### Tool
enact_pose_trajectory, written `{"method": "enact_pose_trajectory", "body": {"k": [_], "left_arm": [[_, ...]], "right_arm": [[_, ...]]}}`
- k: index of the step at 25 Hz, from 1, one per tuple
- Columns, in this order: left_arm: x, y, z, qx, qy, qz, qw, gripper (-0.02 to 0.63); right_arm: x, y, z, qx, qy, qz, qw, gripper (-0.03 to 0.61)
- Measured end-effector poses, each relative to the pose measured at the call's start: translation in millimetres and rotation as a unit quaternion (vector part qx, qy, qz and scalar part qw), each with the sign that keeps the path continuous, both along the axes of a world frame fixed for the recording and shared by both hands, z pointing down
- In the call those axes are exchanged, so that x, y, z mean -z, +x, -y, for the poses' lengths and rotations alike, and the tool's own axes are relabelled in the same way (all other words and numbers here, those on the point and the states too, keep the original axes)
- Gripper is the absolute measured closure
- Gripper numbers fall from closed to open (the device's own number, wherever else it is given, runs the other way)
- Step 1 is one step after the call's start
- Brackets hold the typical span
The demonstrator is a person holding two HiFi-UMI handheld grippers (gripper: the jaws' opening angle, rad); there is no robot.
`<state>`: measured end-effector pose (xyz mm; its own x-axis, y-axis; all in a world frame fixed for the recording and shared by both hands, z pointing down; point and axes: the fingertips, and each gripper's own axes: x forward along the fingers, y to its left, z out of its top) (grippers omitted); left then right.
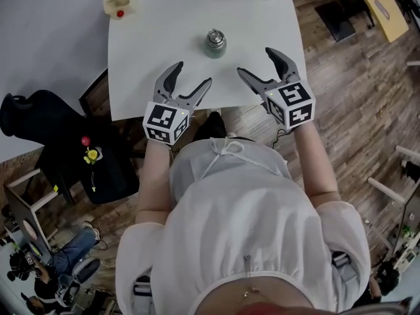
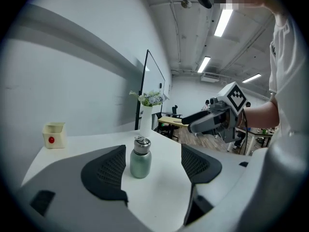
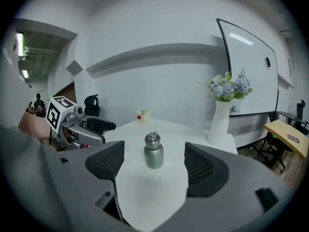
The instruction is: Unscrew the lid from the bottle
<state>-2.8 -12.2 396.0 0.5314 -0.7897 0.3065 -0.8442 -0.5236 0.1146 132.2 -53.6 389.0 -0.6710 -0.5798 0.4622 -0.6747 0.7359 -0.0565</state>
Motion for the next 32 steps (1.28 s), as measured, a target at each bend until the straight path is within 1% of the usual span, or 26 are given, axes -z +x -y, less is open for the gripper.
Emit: {"method": "enact_pose_trajectory", "body": {"k": [6,11,15,18,21,25,28,29,30,32], "left_arm": [[-41,-3,50,-0.043,-0.020,0.005,0.9988,0.258],[-80,-4,85,-0.102,-0.031,0.017,0.9942,0.249],[-104,7,100,-0.147,-0.045,0.018,0.9879,0.239],[-114,17,111,-0.174,-0.044,0.014,0.9837,0.239],[-123,25,117,-0.197,-0.043,0.014,0.9794,0.239],[-128,30,122,-0.206,-0.035,0.018,0.9778,0.241],[-130,31,124,-0.204,-0.028,0.021,0.9784,0.242],[-130,31,125,-0.203,-0.025,0.021,0.9787,0.246],[-130,30,126,-0.202,-0.023,0.020,0.9789,0.264],[-130,30,126,-0.202,-0.021,0.019,0.9790,0.265]], "right_arm": [[-30,-34,42,0.049,-0.051,-0.047,0.996,0.192],[-55,-67,67,0.090,-0.078,-0.077,0.990,0.192],[-68,-83,75,0.119,-0.108,-0.099,0.982,0.190],[-72,-92,80,0.143,-0.123,-0.113,0.976,0.193],[-77,-103,76,0.171,-0.138,-0.135,0.966,0.205],[-86,-113,76,0.185,-0.154,-0.154,0.958,0.246],[-92,-113,78,0.184,-0.160,-0.170,0.955,0.294],[-93,-112,79,0.184,-0.160,-0.175,0.954,0.319],[-94,-111,79,0.185,-0.159,-0.179,0.953,0.330],[-95,-111,79,0.187,-0.157,-0.184,0.952,0.336]]}}
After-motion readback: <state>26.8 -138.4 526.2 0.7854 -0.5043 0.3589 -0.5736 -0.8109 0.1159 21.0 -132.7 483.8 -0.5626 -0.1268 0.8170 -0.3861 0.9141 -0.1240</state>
